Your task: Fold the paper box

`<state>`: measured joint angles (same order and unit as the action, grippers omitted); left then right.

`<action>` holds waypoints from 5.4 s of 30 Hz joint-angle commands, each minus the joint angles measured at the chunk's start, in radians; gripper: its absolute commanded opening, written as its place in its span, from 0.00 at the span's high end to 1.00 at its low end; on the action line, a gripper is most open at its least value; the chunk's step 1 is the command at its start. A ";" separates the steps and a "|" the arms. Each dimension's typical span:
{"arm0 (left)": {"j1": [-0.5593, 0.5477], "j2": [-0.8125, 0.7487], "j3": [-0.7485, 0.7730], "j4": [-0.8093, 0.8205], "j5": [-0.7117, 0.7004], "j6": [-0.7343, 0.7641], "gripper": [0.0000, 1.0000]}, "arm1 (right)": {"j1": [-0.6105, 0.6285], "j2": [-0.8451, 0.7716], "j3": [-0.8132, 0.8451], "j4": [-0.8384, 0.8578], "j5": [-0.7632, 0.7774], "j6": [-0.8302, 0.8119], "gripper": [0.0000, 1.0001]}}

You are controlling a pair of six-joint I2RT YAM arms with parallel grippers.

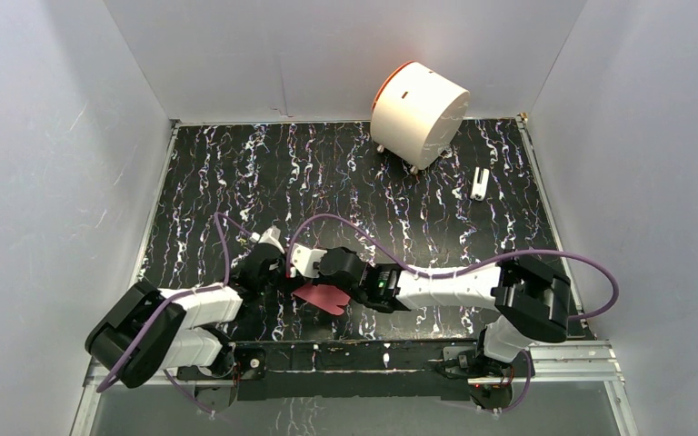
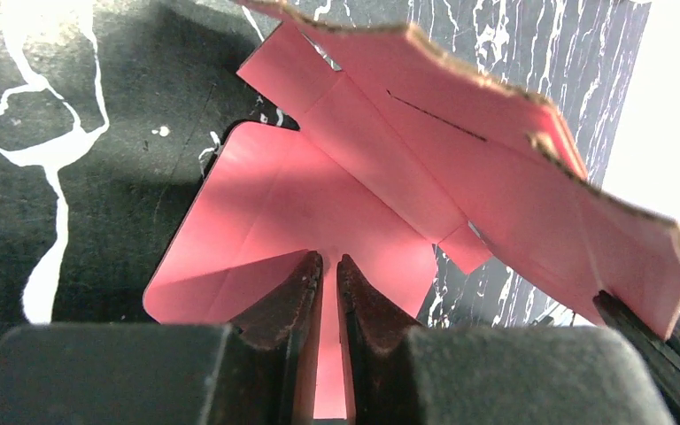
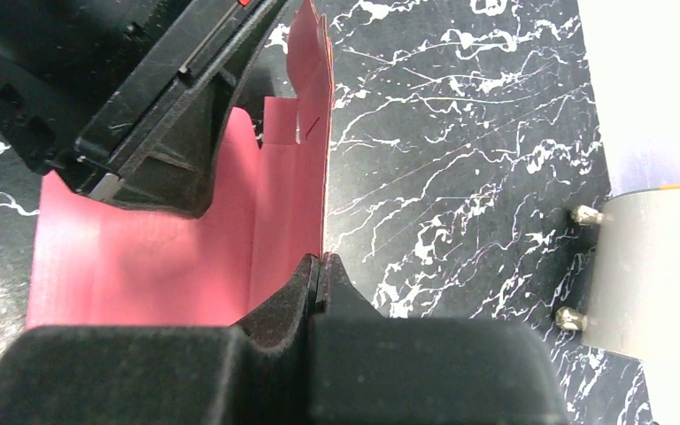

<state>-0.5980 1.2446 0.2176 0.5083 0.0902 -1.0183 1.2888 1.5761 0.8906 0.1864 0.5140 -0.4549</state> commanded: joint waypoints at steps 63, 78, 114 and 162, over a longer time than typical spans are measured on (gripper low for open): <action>0.257 0.051 0.262 0.165 -0.016 0.227 0.61 | -0.289 0.095 -0.055 0.104 -0.383 -0.199 1.00; 0.257 0.106 0.283 0.136 0.088 0.265 0.85 | -0.282 0.060 -0.055 0.100 -0.383 -0.222 1.00; 0.131 0.121 0.211 0.168 0.097 0.127 0.95 | -0.238 0.012 -0.088 0.240 -0.309 -0.335 1.00; 0.136 0.090 0.099 -0.010 -0.022 0.154 0.62 | -0.150 0.062 -0.140 0.254 -0.194 -0.620 0.99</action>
<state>-0.4610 1.2839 0.3077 0.4561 0.0605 -0.8536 1.1286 1.6325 0.7540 0.4561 0.3378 -1.0588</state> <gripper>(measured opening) 0.374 0.020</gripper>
